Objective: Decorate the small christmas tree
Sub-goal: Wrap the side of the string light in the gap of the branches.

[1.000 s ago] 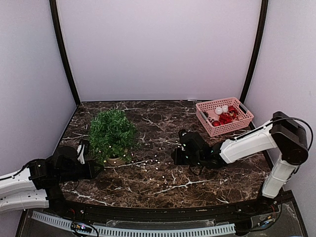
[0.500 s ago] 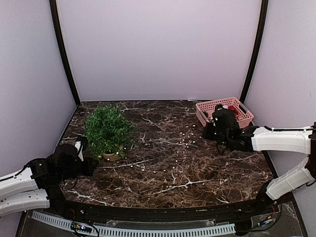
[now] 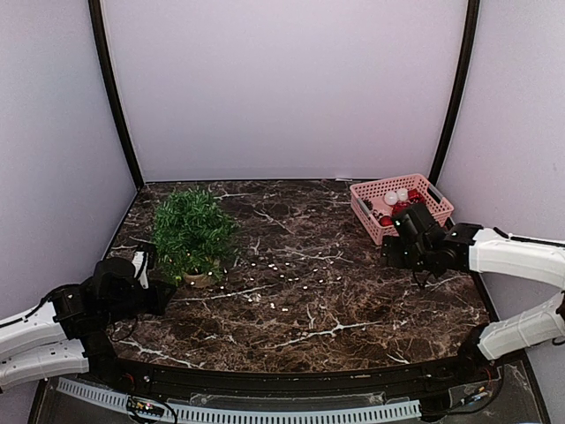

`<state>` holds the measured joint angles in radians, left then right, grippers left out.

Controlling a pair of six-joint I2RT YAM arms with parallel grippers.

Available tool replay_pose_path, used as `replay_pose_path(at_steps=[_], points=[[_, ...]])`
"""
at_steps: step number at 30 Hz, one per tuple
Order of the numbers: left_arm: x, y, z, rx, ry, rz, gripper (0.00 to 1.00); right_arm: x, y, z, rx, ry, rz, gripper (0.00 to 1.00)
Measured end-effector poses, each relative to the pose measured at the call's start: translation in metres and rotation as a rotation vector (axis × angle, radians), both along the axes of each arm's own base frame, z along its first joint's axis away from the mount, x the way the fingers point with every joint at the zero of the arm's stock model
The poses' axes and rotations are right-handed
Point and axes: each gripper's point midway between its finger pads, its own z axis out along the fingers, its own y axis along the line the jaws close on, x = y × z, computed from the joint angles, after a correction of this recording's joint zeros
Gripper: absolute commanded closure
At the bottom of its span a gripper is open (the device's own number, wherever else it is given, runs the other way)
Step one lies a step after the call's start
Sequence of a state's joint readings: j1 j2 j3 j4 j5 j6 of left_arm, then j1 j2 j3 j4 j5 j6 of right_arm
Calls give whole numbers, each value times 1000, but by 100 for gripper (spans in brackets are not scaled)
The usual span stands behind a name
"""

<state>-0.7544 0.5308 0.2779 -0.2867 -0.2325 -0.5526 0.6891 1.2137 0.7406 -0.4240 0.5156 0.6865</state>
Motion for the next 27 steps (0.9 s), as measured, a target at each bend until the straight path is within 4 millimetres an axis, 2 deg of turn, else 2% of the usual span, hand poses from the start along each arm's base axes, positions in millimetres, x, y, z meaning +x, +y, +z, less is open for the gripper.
replay_pose_path(at_steps=[2,4,7,10,12,13,14,16,20,23,27], points=[[0,0,1,-1,-4,-2,100,-13,4,10,14,6,49,16],[0,0,2,-3,-8,-3,100,-23,16,25,62,-11,136,16],[0,-1,2,-6,-9,-6,100,-37,58,57,213,-77,361,15],[0,-1,2,-5,-9,-8,100,-55,114,71,337,-112,610,16],[0,-1,3,-6,-10,-7,100,-68,159,68,373,-107,778,17],[0,-1,3,-6,-10,-7,100,-77,182,61,376,-88,859,17],[0,-1,3,-7,-11,-7,100,-77,197,52,362,-66,902,18],[0,0,4,-8,-13,-6,100,-101,241,35,328,-22,1055,18],[0,1,4,-9,-13,-2,100,-127,304,24,304,-11,1258,19],[0,1,5,-15,-16,1,100,-143,333,18,310,-16,1370,25],[-1,2,6,-21,-18,4,100,-152,348,11,325,-1,1442,26]])
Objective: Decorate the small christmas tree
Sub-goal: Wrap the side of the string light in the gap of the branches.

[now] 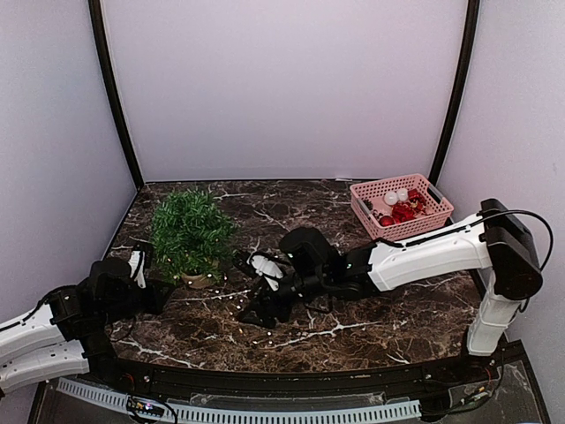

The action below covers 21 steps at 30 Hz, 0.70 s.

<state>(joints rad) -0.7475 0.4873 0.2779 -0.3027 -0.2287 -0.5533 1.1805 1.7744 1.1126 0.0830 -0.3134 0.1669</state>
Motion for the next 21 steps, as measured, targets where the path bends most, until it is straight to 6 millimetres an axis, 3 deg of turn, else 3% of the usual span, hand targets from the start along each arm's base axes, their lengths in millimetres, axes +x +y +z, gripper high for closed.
replay_pose_path(at_steps=[2,4,6,9,10,14,21], points=[[0,1,-1,3,3,2,100,-5,3,-2,6,15,28,26],[0,1,-1,4,5,4,100,-9,4,0,18,25,47,34],[0,1,-1,4,5,4,100,-12,7,4,37,27,62,53],[0,2,-2,6,7,4,100,-16,9,6,49,27,76,93],[0,2,-2,7,8,4,100,-17,10,6,51,29,76,100],[0,3,-3,11,9,13,100,-13,11,5,48,26,43,100],[1,7,0,9,-4,30,100,22,9,9,52,-22,-136,100]])
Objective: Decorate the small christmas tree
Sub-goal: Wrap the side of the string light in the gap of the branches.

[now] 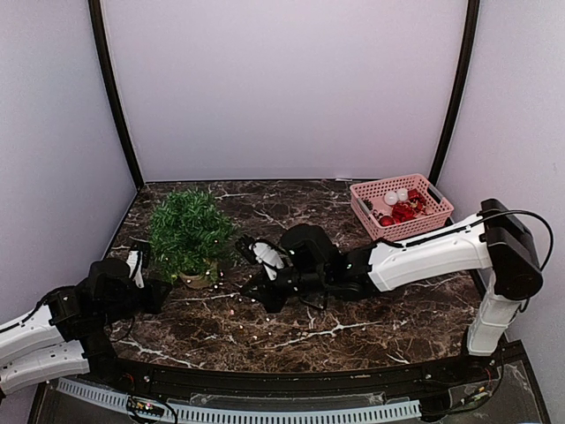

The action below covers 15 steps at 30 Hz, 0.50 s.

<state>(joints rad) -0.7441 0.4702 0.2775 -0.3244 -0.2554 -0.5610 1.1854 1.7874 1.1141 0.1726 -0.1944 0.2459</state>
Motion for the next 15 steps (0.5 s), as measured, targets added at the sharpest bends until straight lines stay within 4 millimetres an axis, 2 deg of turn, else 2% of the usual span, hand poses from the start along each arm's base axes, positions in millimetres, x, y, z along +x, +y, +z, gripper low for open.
replay_pose_path(at_steps=[11,15], points=[[0,2,-1,7,2,6,100,50,-10,50,149,-27,-207,100],[1,3,0,8,-2,15,100,66,-18,52,180,-6,-274,100]])
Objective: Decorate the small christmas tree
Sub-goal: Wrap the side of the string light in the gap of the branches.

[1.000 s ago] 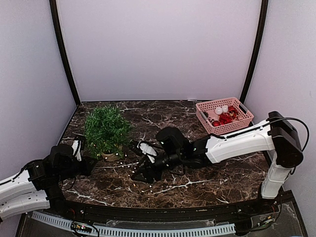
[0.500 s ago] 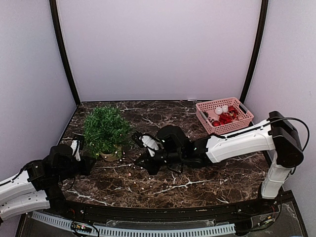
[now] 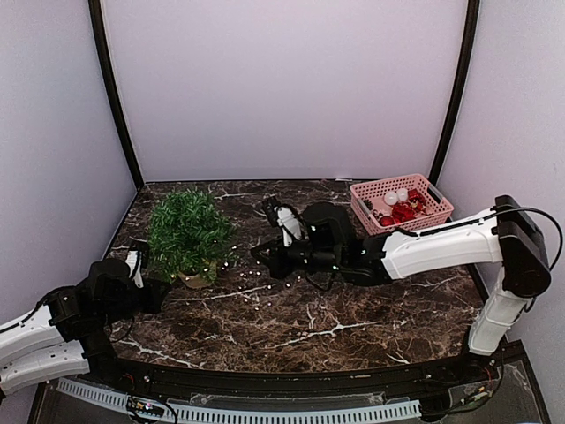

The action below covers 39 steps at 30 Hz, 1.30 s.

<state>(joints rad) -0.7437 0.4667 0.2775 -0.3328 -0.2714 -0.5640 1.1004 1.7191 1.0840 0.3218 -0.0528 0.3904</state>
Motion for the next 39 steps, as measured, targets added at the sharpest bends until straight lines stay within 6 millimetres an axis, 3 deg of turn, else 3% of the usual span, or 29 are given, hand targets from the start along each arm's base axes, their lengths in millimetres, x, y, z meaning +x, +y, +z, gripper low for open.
replay_pose_path(at_steps=[4,12,16,19,26,28,30,31,33,35,39], points=[[0,1,0,-2,-2,8,100,11,-7,-16,-7,34,-50,100],[2,5,0,6,-5,27,100,19,-13,-87,-105,135,-100,100],[2,7,-1,6,-4,42,100,26,-17,-110,-138,169,-124,100],[2,10,-1,7,-3,60,100,35,-17,-115,-140,180,-142,100],[4,16,-1,22,-14,89,100,66,-6,-98,-74,158,-173,100],[5,17,-1,30,-23,90,93,72,-1,-95,-61,151,-170,100],[6,18,-2,38,-28,95,74,75,2,-93,-53,147,-165,100],[6,19,-1,43,-32,97,57,75,3,-92,-50,146,-161,100],[7,20,2,34,-45,106,41,75,4,-91,-48,144,-154,100],[6,21,5,20,-49,112,29,74,5,-91,-47,142,-148,100],[3,24,22,-27,-37,142,22,73,6,-90,-47,141,-141,100]])
